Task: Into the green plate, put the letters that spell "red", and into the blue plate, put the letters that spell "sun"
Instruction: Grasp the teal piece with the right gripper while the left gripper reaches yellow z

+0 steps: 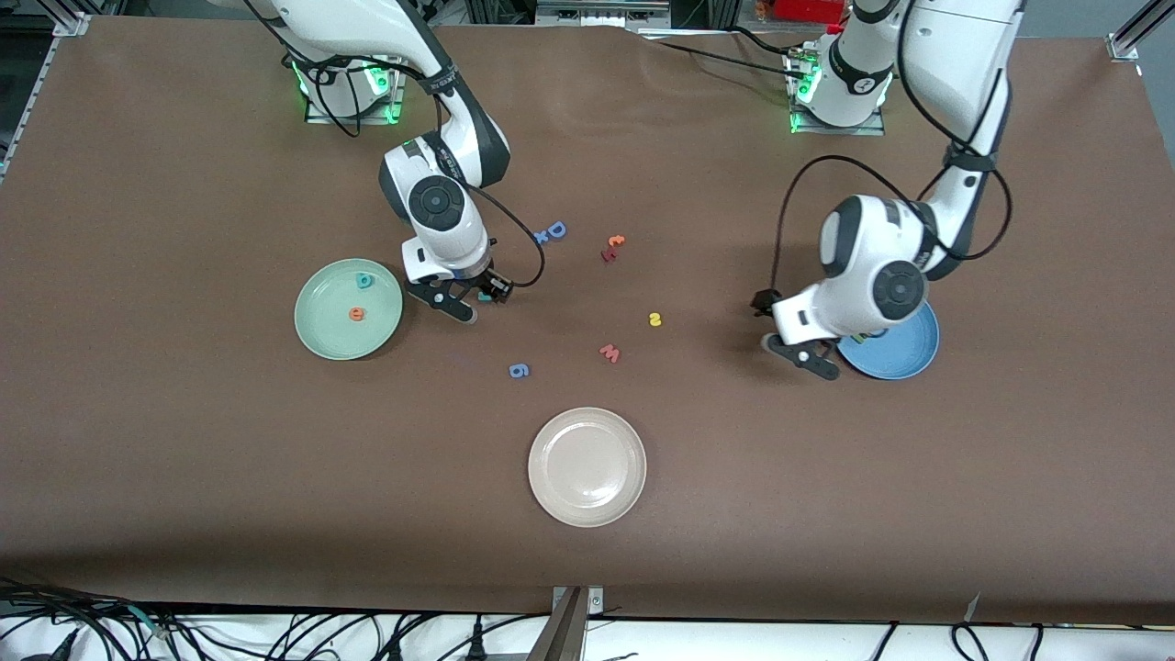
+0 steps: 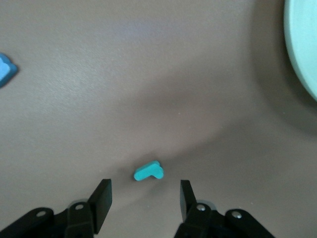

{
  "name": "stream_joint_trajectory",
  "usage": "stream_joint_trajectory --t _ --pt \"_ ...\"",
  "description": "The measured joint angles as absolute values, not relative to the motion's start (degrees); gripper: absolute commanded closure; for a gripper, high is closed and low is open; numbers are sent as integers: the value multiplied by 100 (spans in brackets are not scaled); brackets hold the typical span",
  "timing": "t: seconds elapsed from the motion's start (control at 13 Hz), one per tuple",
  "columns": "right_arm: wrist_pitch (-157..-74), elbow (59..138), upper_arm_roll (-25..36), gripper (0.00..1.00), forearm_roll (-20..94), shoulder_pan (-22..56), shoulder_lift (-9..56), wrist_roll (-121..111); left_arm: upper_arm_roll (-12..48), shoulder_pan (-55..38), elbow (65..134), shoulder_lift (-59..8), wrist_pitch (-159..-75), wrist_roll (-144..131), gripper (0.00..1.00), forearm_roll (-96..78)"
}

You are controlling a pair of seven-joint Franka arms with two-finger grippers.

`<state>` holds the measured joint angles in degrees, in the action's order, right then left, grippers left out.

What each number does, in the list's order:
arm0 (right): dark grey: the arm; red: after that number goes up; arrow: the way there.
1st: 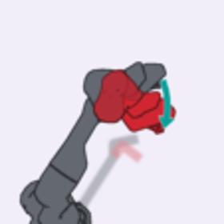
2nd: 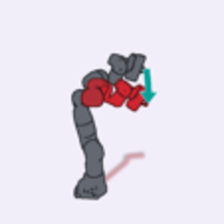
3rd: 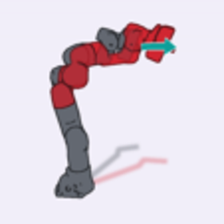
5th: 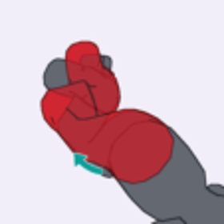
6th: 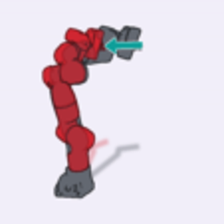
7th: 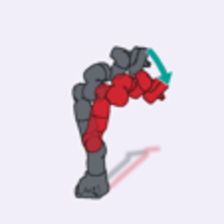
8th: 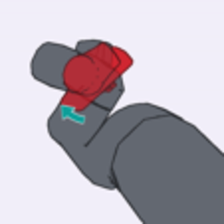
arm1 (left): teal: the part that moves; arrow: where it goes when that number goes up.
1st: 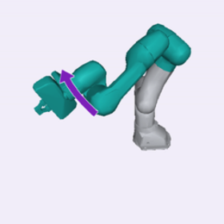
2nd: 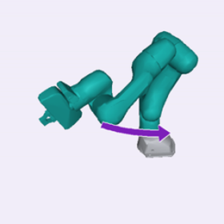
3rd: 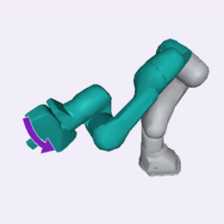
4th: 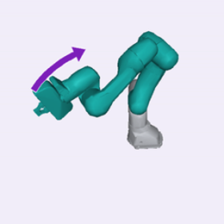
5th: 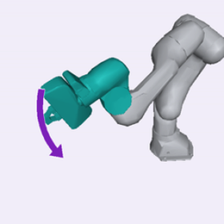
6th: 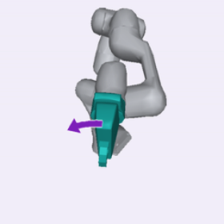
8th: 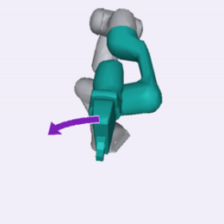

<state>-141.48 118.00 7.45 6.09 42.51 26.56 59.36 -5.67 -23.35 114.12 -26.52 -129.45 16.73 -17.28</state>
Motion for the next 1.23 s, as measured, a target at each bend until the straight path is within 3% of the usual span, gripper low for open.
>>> stream_joint_trajectory --t 0.31,0.61,1.23 --pt "-14188 11847 746 38 609 4252 2697 6014 -195 -2479 11259 -2653 -12967 -79 0 -1728" --pt "-14216 11852 746 48 609 4251 2833 6070 -34 -2506 11196 -2676 -13129 -1726 1 -1728" --pt "-14356 11850 746 49 609 4252 2869 6201 92 -2899 11118 -2933 -13787 -3276 1 -1728"
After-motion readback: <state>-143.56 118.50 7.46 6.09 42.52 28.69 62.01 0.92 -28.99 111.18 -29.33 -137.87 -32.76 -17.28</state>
